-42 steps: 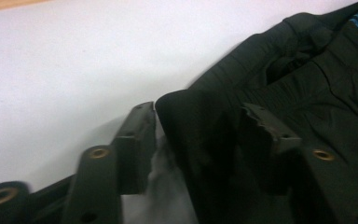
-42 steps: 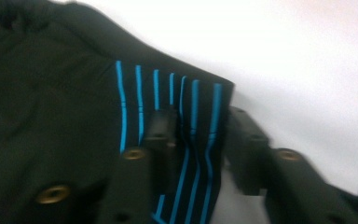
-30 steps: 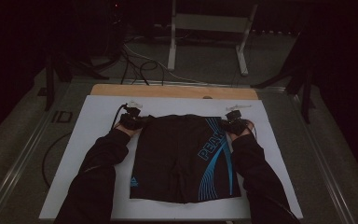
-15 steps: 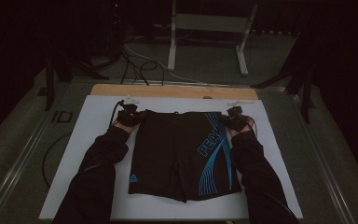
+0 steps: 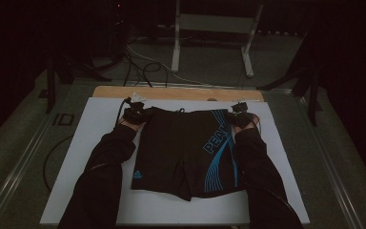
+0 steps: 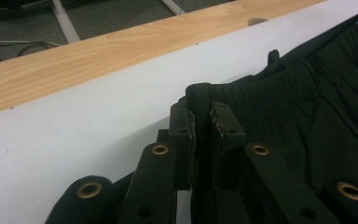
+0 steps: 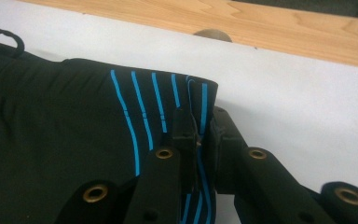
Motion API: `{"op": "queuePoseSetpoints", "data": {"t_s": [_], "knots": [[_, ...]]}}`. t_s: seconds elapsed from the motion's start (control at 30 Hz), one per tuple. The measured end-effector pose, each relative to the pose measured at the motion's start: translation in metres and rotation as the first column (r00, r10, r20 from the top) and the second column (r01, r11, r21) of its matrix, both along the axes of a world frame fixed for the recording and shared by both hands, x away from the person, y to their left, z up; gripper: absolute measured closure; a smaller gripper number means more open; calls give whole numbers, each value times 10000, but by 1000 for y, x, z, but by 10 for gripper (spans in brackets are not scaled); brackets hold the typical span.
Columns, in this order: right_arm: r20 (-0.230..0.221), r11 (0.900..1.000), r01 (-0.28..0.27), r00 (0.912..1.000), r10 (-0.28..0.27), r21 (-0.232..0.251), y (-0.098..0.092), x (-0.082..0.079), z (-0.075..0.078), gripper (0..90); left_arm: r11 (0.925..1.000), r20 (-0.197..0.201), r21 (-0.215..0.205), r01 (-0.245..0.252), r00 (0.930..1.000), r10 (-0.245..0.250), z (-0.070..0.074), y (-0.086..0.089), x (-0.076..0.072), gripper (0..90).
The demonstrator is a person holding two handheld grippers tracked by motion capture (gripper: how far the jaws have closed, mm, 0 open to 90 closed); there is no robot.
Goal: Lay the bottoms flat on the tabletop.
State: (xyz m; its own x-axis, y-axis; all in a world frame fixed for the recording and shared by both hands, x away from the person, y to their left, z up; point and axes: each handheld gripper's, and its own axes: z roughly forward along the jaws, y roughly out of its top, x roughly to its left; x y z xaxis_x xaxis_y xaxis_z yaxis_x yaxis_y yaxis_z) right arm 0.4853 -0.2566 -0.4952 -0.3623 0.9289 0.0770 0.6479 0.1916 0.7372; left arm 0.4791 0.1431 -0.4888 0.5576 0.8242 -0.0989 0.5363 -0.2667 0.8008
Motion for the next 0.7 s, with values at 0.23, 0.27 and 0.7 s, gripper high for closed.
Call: {"op": "queuePoseSetpoints", "data": {"t_s": [0.23, 0.27, 0.7], "knots": [[-249, 9985, 398, 9989, -407, -363, -2, 2, -5, 827, 9998, -105, 161, -87, 9999, 89, -8, -10, 4, 812], [-290, 9985, 418, 9987, -428, -357, -3, 2, -6, 826, 9997, -180, 184, -127, 9998, 131, -9, -11, 4, 812], [-584, 9961, 724, 9955, -753, -499, 0, 9, -15, 819, 9979, -380, 518, -380, 9985, 400, -17, -18, 8, 792]]}}
